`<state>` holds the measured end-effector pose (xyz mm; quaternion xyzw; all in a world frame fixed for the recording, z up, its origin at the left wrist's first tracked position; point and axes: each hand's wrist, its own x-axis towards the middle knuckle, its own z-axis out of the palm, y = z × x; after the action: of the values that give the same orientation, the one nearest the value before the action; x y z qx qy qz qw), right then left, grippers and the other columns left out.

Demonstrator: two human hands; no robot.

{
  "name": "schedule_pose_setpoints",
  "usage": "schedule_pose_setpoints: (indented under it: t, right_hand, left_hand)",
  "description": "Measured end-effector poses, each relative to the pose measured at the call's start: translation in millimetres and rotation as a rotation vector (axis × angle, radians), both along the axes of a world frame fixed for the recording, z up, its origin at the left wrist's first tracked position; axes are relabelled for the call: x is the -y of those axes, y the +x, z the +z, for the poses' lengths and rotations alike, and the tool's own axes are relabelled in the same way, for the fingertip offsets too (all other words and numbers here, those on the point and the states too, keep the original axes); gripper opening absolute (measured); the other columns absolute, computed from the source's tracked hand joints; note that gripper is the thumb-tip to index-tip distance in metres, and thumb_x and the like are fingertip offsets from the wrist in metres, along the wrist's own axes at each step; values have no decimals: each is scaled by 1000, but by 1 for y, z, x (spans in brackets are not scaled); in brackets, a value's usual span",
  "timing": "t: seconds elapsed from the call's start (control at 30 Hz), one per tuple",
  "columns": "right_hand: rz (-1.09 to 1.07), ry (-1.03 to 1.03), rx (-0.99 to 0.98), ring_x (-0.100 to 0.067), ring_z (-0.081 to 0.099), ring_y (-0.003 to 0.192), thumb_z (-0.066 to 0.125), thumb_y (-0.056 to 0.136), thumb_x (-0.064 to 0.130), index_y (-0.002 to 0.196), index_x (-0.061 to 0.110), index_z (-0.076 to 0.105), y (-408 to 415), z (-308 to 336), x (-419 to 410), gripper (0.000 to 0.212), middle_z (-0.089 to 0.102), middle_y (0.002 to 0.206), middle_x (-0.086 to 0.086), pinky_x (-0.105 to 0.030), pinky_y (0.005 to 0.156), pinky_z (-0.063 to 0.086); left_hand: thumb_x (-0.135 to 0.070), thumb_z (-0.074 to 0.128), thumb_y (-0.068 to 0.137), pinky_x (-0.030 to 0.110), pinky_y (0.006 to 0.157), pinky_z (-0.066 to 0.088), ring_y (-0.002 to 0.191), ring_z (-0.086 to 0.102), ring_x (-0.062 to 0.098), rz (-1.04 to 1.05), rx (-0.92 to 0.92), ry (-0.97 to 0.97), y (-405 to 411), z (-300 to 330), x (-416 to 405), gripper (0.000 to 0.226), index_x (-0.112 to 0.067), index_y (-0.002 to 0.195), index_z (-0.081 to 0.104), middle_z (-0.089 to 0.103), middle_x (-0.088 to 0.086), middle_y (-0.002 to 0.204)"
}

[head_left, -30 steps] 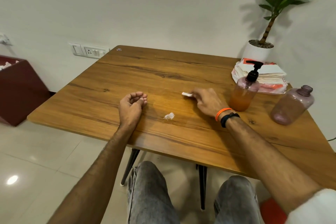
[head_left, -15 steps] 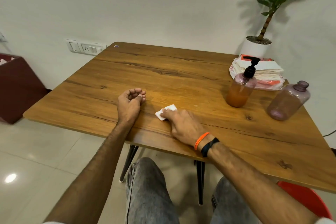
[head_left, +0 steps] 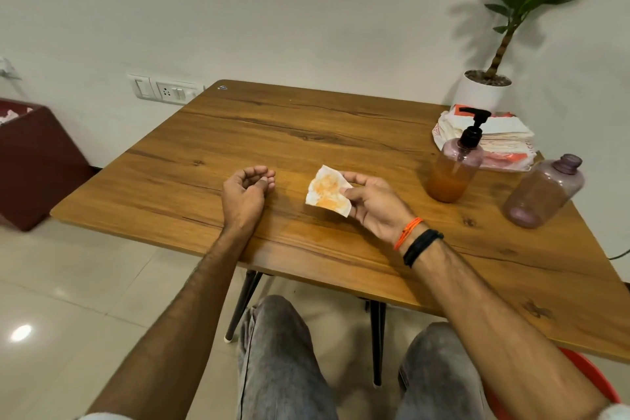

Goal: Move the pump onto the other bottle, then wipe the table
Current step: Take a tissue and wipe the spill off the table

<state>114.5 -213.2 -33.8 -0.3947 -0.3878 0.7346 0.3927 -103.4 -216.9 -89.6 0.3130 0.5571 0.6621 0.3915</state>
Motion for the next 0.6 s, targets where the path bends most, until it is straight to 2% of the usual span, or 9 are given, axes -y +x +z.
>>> schedule_pose_setpoints:
  t: [0.07, 0.23, 0.33, 0.4, 0.47, 0.6]
  right_hand:
    - [6, -39, -12, -25, 68, 90, 42, 93, -15, 115, 4, 59, 4, 0, -5, 34, 67, 106, -19, -29, 66, 61]
    - [-35, -70, -59, -25, 67, 93, 40, 92, -16, 124, 2, 55, -1, -4, -11, 40, 66, 106, -18, -31, 69, 61]
    - [-57, -69, -51, -23, 68, 91, 44, 92, -14, 123, 4, 57, -9, -7, -13, 38, 68, 106, -16, -33, 72, 61]
    - [-67, -40, 10, -20, 68, 92, 48, 91, -10, 118, 9, 60, -14, -8, -14, 35, 70, 107, -12, -33, 73, 60]
    - [-86, -22, 53, -18, 67, 91, 51, 91, -6, 112, 14, 64, -17, -8, -15, 31, 70, 106, -9, -31, 72, 58]
    - [-66, 12, 137, -17, 70, 85, 61, 88, 1, 108, 14, 67, -15, -6, -17, 24, 73, 99, -8, -29, 70, 59]
  left_hand:
    - [3, 61, 91, 29, 89, 57, 94, 70, 16, -8, 1, 3, 0, 1, 1, 18, -10, 102, 67, 73, 9, 100]
    - [-7, 65, 92, 27, 84, 60, 92, 71, 17, -123, 7, -26, 1, 11, 3, 20, -6, 111, 67, 74, 12, 104]
    - [-22, 73, 85, 32, 79, 61, 88, 74, 21, -280, 77, -114, 12, 26, 5, 32, -5, 112, 67, 76, 13, 102]
    - [-24, 81, 72, 34, 76, 63, 89, 75, 24, -397, 114, -195, 22, 35, 8, 47, -4, 112, 66, 76, 15, 104]
    - [-15, 84, 67, 33, 73, 63, 92, 75, 27, -457, 169, -245, 31, 42, 11, 54, -4, 114, 62, 75, 18, 105]
    - [8, 78, 73, 33, 66, 63, 93, 74, 29, -335, 187, -278, 41, 51, 12, 52, -3, 119, 56, 71, 18, 110]
